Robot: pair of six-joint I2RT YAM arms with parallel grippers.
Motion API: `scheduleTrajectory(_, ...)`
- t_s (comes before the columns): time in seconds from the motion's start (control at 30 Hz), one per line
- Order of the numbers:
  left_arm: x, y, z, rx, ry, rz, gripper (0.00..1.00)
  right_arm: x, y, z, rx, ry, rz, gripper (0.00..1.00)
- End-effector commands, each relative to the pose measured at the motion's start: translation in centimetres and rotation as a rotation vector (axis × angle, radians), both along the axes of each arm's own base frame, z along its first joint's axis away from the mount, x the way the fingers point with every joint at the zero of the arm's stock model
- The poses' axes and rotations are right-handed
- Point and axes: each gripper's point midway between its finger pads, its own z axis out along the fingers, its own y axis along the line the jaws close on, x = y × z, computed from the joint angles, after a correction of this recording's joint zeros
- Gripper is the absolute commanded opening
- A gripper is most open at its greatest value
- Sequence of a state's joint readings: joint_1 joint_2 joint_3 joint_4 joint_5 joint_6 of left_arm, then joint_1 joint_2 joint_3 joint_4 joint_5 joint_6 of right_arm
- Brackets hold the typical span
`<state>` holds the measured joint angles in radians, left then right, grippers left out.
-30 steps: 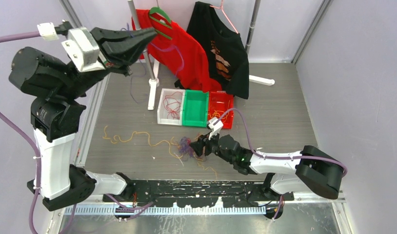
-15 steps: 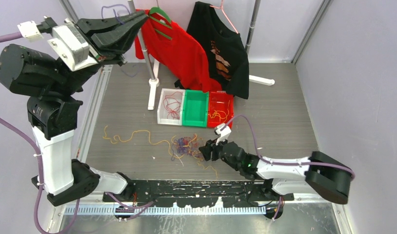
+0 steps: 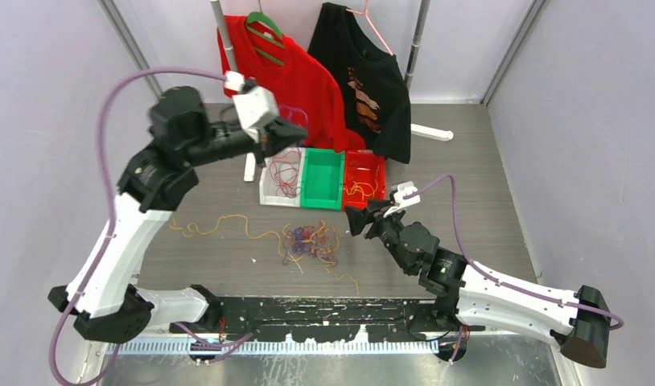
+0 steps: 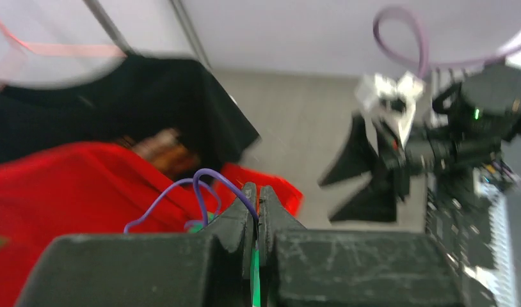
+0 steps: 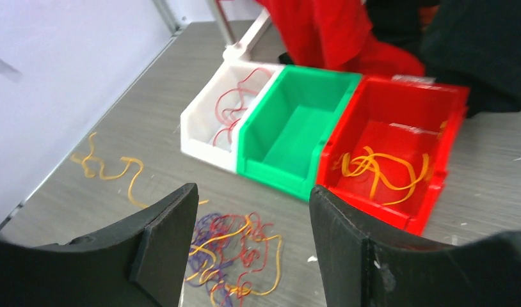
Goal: Untangle the cables
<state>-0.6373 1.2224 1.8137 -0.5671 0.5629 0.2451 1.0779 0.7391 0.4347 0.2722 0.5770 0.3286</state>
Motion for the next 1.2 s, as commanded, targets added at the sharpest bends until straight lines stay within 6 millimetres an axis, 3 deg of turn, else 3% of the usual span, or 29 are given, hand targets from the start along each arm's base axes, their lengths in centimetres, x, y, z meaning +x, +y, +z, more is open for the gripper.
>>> scheduleTrajectory(0.0, -0.4, -1.6, -7.1, 0.116, 0.220, -0.088, 0.00, 1.6, -2.7, 2.7, -0.073, -0.041, -0.167, 0.69)
scheduleTrajectory(0.17, 1.8, -3.5, -13.1, 0.232, 0.336, -0.120, 0.00, 2.4, -3.8, 2.0, -0.138, -0.020, -0.259, 0.69)
scheduleTrajectory(0.4, 5.0, -5.2, -18.0, 0.354, 0.370, -0.125, 0.00, 2.7, -4.6, 1.6, -0.132, -0.016, -0.305, 0.69)
scheduleTrajectory(0.63, 9.3, -5.5, -22.9, 0.469, 0.346, -0.018, 0.00, 2.5, -5.7, 1.3, -0.145, -0.017, -0.330, 0.68)
scheduleTrajectory(0.97, 13.4, -6.8, -26.2, 0.523, 0.355, 0.043, 0.00, 2.0, -7.0, 1.2, -0.135, -0.017, -0.344, 0.66)
scheduleTrajectory(1.17, 16.6, -5.3, -29.1, 0.611, 0.330, 0.169, 0.00, 1.8, -7.4, 1.2, -0.143, -0.015, -0.346, 0.65)
